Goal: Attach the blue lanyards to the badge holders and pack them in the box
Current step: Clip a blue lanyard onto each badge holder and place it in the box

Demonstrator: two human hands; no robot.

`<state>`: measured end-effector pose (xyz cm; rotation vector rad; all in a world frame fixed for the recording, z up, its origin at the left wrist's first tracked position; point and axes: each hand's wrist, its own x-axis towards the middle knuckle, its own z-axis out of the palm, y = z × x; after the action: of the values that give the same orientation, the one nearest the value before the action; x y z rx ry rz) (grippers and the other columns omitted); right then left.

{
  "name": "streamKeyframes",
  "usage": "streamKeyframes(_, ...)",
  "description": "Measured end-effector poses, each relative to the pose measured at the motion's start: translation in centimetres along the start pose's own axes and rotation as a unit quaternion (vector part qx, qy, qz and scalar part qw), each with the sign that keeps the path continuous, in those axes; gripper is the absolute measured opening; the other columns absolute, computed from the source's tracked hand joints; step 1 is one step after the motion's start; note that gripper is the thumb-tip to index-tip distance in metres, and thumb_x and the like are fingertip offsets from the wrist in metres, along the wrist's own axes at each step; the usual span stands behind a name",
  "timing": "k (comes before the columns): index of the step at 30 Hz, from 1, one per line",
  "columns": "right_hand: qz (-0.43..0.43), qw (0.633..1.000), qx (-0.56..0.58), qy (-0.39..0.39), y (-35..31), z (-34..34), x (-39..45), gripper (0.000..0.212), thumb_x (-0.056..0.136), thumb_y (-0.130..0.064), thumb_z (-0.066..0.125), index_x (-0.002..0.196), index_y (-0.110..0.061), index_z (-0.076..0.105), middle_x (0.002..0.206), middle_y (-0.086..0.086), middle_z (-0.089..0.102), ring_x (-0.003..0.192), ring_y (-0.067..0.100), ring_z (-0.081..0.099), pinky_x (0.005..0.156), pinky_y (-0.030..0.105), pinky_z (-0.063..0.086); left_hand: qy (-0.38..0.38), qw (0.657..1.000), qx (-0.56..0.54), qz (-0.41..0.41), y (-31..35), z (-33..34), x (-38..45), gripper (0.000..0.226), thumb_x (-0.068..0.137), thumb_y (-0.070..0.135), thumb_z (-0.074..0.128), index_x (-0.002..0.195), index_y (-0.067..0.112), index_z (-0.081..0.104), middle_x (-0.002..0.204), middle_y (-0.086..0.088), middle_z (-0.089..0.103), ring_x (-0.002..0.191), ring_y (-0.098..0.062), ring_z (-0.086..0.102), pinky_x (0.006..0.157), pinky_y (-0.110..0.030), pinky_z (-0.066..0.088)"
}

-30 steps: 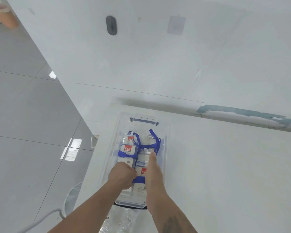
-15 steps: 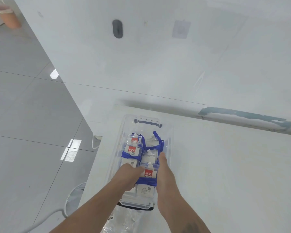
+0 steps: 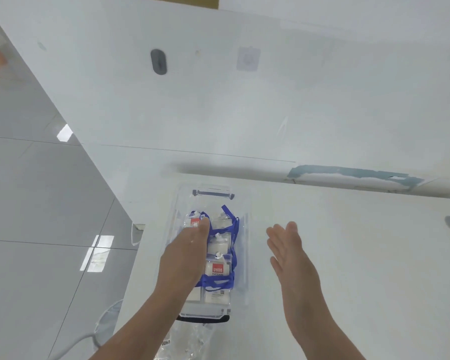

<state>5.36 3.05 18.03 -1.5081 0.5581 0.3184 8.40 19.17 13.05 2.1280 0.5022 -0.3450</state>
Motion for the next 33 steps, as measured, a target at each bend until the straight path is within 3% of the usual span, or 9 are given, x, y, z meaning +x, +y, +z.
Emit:
streamKeyframes(2,-0.071,0.996,-0.044,0.037,0.1,-1.5,-0.1,0.077,0.081,-0.075,0.036,0.146,-0.033,0.039,0.150,-0.020,0.040,0.138,0.000,0.035,0.118,0.030,0.022,0.043,0.997,-0.020,0.068,0.1,0.1,-0.8,0.038,0.098,0.058,0.031,0.118,0.036,0.055,0.130,0.009,0.059,0.104,-0.008,0.055,0.089,-0.028,0.039)
streamKeyframes(5,-0.172,0.967,-0.158,0.097,0.7,-5.1,-0.5,0.071,0.088,-0.076,0.027,0.150,-0.041,0.030,0.151,-0.031,0.030,0.137,-0.011,0.026,0.109,0.017,0.019,0.085,0.983,0.021,0.163,0.8,1.2,-1.7,0.065,0.092,0.065,0.033,0.148,0.030,0.035,0.156,0.014,0.030,0.142,-0.008,0.028,0.112,-0.030,0.029)
streamKeyframes(8,-0.259,0.904,-0.314,0.134,1.2,-9.5,-0.2,0.074,0.086,-0.076,0.020,0.152,-0.042,0.019,0.154,-0.034,0.017,0.143,-0.014,0.007,0.113,0.021,0.012,0.121,0.962,0.063,0.238,1.8,2.7,-2.2,0.081,0.086,0.074,0.026,0.152,0.028,0.025,0.162,0.016,0.012,0.150,-0.005,0.005,0.117,-0.026,0.015)
streamKeyframes(11,-0.304,0.845,-0.410,0.162,1.7,-14.5,0.8,0.073,0.090,-0.071,0.019,0.154,-0.036,0.016,0.157,-0.029,0.012,0.145,-0.011,-0.001,0.116,0.023,0.008,0.130,0.951,0.073,0.271,3.5,5.1,-2.9,0.081,0.085,0.073,0.026,0.153,0.029,0.024,0.163,0.016,0.009,0.150,-0.004,0.001,0.120,-0.034,0.016)
streamKeyframes(15,-0.310,0.815,-0.453,0.184,2.7,-22.7,2.1,0.074,0.092,-0.070,0.019,0.154,-0.029,0.020,0.159,-0.022,0.014,0.148,-0.005,0.000,0.118,0.026,0.008,0.125,0.942,0.099,0.294,6.1,10.9,-4.2,0.079,0.087,0.072,0.026,0.154,0.028,0.020,0.164,0.014,0.008,0.151,-0.007,0.002,0.119,-0.037,0.015)
streamKeyframes(20,-0.297,0.807,-0.476,0.186,3.7,-34.8,4.4,0.074,0.091,-0.071,0.016,0.154,-0.031,0.020,0.160,-0.022,0.013,0.148,-0.004,-0.002,0.118,0.025,0.006,0.122,0.935,0.130,0.306,10.9,20.8,-6.6,0.079,0.089,0.071,0.025,0.154,0.026,0.021,0.164,0.011,0.010,0.151,-0.009,0.005,0.120,-0.034,0.013)
streamKeyframes(26,-0.262,0.830,-0.450,0.199,4.7,-50.2,7.1,0.072,0.091,-0.068,0.023,0.152,-0.031,0.027,0.158,-0.021,0.021,0.148,-0.003,0.006,0.116,0.024,0.009,0.091,0.940,0.130,0.303,18.4,34.3,-9.7,0.074,0.092,0.067,0.026,0.153,0.025,0.024,0.163,0.010,0.015,0.151,-0.009,0.008,0.121,-0.034,0.017)
streamKeyframes(33,-0.202,0.856,-0.422,0.221,6.7,-62.1,9.5,0.069,0.092,-0.063,0.033,0.149,-0.024,0.036,0.154,-0.009,0.037,0.145,0.010,0.024,0.118,0.035,0.024,0.030,0.941,0.148,0.303,23.5,46.2,-11.5,0.073,0.093,0.067,0.025,0.152,0.026,0.026,0.162,0.010,0.020,0.150,-0.008,0.011,0.120,-0.033,0.018)
